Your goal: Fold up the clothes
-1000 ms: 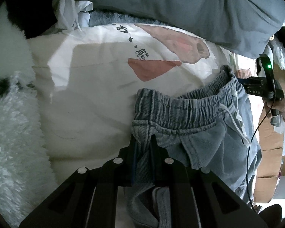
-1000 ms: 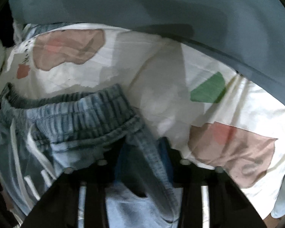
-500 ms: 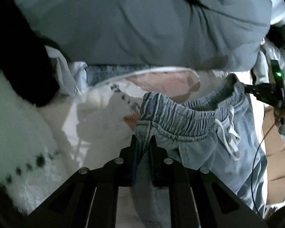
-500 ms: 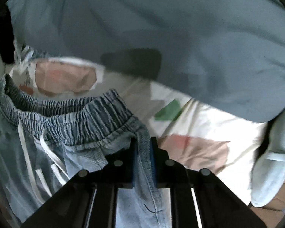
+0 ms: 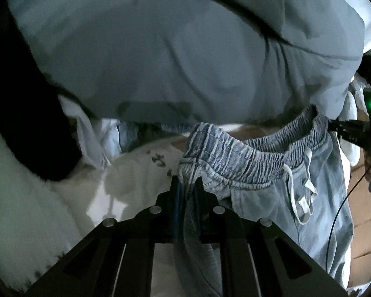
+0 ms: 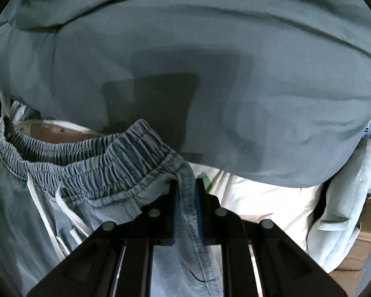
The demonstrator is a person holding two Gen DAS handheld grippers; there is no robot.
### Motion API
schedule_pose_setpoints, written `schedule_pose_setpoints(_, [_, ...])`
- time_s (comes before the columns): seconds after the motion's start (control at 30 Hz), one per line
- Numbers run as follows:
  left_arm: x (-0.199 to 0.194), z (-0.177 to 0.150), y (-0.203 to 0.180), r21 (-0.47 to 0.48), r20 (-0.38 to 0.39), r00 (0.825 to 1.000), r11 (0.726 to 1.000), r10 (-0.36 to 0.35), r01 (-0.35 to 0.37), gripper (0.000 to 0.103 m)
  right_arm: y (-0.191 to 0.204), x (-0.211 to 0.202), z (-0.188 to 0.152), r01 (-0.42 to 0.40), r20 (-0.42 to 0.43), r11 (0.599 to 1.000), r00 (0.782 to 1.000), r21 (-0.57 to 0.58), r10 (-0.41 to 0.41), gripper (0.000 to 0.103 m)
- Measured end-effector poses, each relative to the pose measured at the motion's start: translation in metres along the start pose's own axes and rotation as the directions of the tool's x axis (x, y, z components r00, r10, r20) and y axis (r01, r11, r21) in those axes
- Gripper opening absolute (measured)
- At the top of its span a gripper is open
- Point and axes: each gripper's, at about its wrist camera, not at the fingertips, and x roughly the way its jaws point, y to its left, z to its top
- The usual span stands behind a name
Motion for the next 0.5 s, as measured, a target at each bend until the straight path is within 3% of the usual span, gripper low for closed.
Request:
schedule_pose_setpoints(0.17, [0.023,0.008,0.006,-0.025,-0.039,0.999,1.0,-0.015,0.014,0.01,-0.004,0.019,0.004,0.022,-0.04,0.999,0.999,0.033,-0.021,0.011])
schedule_pose_setpoints(0.4, [0.065,-0.007,0.025,-0.06,-0.123,0.992,0.998,0.027,-0.035,0.01,0.003,0.071,0.002,-0.01,-0.127,0.999,0.992,0.032,0.014,0.011])
schedule_pose_setpoints(0.5, [0.074,-0.007,0.026,-0.075,-0.153,0.987,0.996,0.045,-0.057,0.016,0.008,0.099,0.0,-0.028,-0.186,0.999,0.982,0.03,0.033,0.017])
